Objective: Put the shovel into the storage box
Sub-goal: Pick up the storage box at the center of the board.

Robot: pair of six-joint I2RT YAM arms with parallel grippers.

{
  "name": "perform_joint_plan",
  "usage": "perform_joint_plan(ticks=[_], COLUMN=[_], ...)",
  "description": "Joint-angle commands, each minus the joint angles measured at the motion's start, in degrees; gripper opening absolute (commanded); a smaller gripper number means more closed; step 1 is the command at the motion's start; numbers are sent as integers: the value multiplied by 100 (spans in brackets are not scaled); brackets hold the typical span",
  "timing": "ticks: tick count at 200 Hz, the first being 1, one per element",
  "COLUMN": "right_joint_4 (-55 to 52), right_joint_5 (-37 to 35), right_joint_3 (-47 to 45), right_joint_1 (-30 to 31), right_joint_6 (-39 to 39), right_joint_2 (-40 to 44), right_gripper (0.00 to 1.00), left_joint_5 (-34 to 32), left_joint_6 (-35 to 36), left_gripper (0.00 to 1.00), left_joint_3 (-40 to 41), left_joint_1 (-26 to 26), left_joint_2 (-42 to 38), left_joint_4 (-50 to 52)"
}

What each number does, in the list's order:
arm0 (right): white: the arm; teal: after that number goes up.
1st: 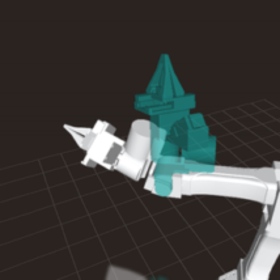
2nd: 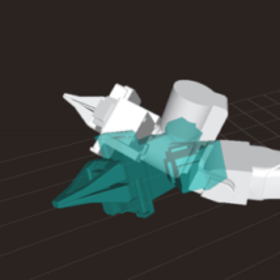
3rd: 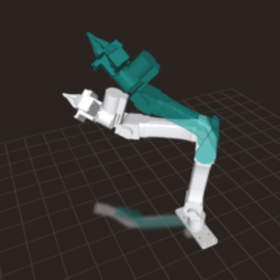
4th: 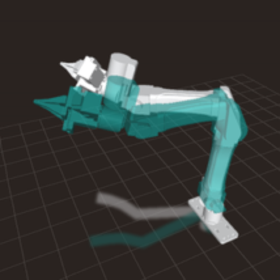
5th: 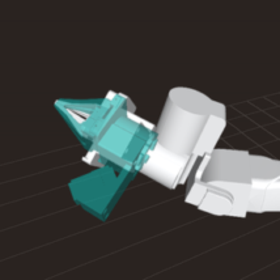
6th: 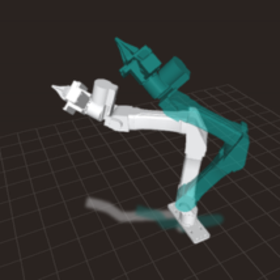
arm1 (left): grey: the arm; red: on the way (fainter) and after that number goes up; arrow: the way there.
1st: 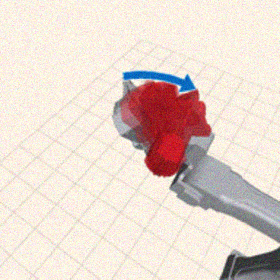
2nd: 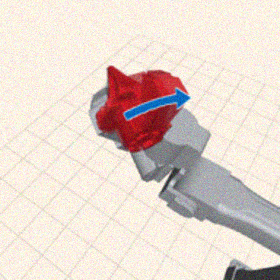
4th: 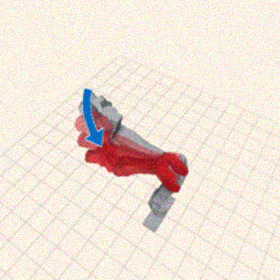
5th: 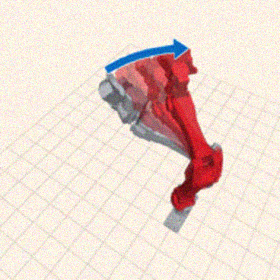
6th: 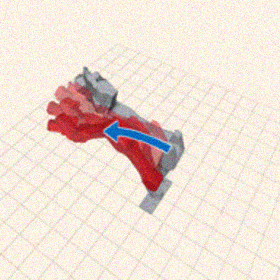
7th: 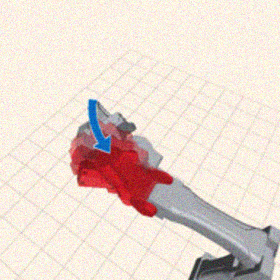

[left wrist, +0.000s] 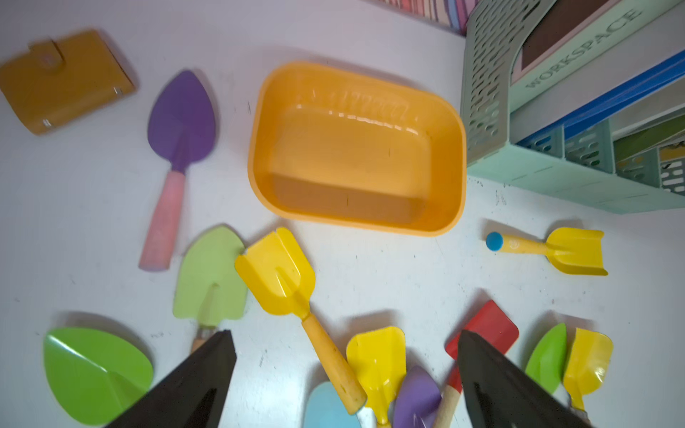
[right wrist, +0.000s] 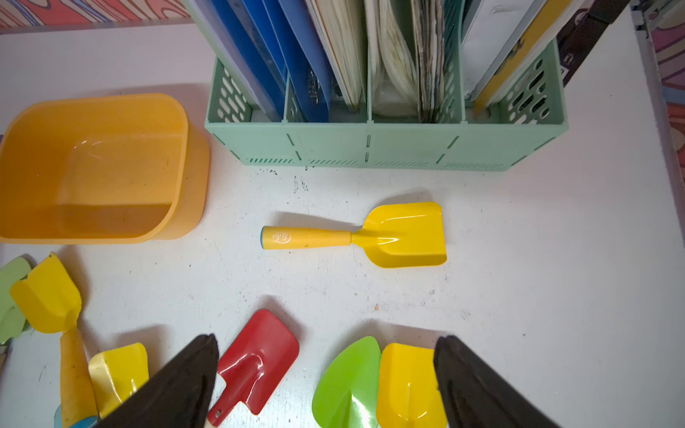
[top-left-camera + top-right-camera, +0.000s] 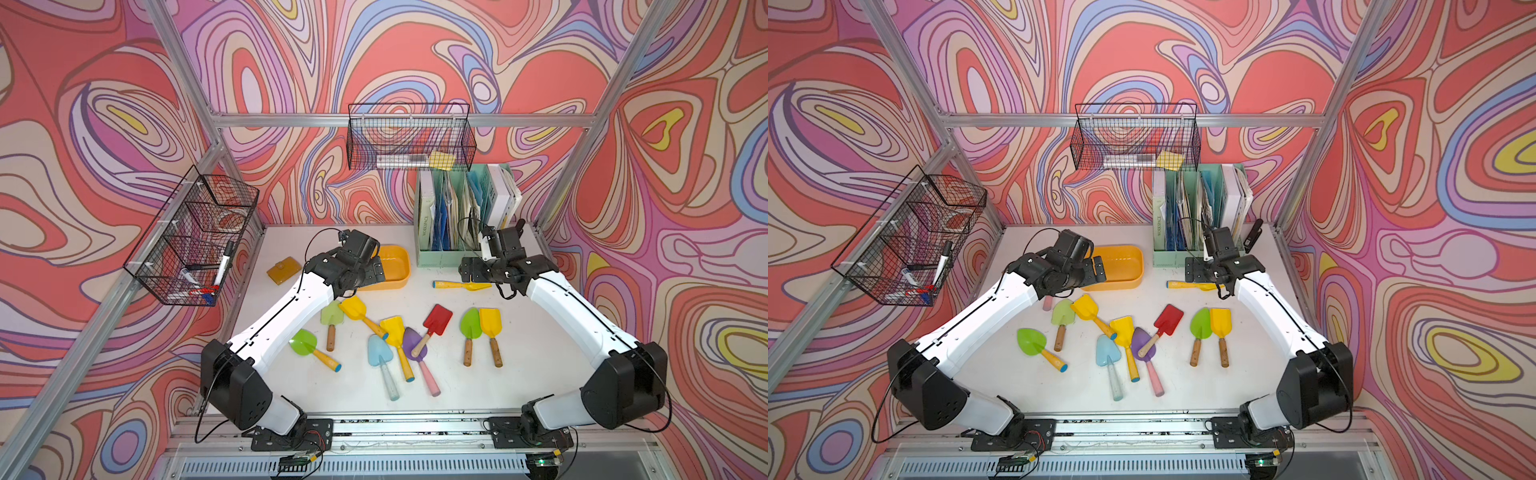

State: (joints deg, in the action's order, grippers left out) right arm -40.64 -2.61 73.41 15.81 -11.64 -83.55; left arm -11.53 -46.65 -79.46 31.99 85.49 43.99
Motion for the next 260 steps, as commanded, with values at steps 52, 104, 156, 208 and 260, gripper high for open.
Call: perform_joint_plan(ticks=[52,104,156,208,260], right_joint_4=[231,307,232,243,325], right_joint_5=[1306,2102,2562,2652,2781], right_joint_3=[27,135,257,272,231], right_joint_1=[18,18,18,13,17], right_joint_6=[984,1589,1945,2002,2015], right_joint_2=[-495,-805,-1192,-1409,-1493], right_gripper=[93,91,90,89,89], left_joint_5=[145,111,62,-90,-275], left_joint_6=[-2273,-3324,-4576,-4933,-5103], left_gripper=[99,99,96,95,89], left_joint_3=[-566,-1560,-1419,-1496,-1807], left_joint_1=[172,167,224,229,221], left_joint_2=[960,2167,2590,3016,3386], left_joint_4=[-668,-438,-285,-312,-172])
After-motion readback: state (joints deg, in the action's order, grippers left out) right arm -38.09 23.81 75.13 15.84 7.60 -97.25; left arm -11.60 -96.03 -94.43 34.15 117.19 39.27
